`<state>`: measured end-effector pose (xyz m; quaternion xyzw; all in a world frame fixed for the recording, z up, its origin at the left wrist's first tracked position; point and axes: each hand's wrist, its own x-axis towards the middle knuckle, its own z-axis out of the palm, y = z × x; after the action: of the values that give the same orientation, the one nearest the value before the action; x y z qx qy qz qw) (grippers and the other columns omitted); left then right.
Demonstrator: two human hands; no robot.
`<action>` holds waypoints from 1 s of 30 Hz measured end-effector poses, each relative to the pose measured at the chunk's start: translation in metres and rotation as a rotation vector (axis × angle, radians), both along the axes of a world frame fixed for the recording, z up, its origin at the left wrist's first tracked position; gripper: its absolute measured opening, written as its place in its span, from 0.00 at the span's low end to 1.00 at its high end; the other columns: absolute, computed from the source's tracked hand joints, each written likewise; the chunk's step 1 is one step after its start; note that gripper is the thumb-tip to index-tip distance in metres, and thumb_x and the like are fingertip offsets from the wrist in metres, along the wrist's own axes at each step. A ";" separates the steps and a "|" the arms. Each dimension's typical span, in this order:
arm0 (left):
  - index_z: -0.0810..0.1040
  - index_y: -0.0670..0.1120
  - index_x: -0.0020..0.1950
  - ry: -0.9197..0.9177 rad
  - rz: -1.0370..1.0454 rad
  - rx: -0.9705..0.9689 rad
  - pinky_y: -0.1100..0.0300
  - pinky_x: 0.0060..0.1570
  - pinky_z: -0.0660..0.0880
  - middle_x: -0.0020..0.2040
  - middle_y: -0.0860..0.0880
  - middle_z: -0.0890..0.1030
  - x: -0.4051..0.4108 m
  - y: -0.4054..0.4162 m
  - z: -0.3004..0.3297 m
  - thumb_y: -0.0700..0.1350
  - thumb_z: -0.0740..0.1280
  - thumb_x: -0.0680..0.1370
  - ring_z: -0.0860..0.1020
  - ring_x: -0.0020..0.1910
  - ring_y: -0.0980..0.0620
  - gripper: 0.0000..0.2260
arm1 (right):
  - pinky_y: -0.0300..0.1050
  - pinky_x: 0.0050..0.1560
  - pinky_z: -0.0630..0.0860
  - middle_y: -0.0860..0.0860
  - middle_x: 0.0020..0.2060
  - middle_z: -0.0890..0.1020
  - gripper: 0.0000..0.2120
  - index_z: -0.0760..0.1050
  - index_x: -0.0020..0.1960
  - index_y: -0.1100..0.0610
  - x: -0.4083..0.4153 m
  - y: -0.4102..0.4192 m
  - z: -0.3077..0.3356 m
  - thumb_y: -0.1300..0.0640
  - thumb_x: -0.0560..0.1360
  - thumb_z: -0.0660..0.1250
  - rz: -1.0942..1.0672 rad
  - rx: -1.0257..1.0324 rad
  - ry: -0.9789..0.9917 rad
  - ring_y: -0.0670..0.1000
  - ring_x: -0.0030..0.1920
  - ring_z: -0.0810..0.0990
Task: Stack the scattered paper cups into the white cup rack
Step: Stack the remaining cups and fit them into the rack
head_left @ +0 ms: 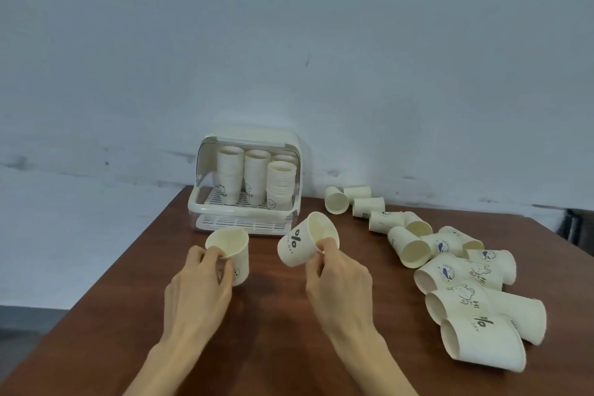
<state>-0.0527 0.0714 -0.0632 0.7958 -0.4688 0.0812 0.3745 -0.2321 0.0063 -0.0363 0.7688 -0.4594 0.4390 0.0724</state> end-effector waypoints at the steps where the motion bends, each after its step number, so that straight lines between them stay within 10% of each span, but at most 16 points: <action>1: 0.76 0.49 0.52 0.016 0.021 0.007 0.57 0.35 0.70 0.47 0.53 0.71 0.005 -0.004 -0.003 0.52 0.63 0.79 0.78 0.38 0.47 0.08 | 0.43 0.23 0.63 0.48 0.26 0.78 0.03 0.74 0.44 0.54 0.006 -0.003 -0.001 0.59 0.70 0.64 0.008 0.008 0.008 0.52 0.24 0.76; 30: 0.76 0.40 0.51 -0.126 0.161 -0.313 0.54 0.27 0.72 0.50 0.42 0.73 0.057 -0.069 -0.049 0.39 0.69 0.75 0.77 0.37 0.43 0.07 | 0.49 0.42 0.70 0.59 0.49 0.82 0.14 0.77 0.56 0.61 0.174 -0.158 0.000 0.66 0.76 0.55 0.077 0.314 0.144 0.60 0.50 0.79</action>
<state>0.0038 0.0029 -0.1121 0.7562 -0.4080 0.2324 0.4558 -0.0582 -0.1513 -0.0363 0.8172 -0.4861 0.3080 -0.0330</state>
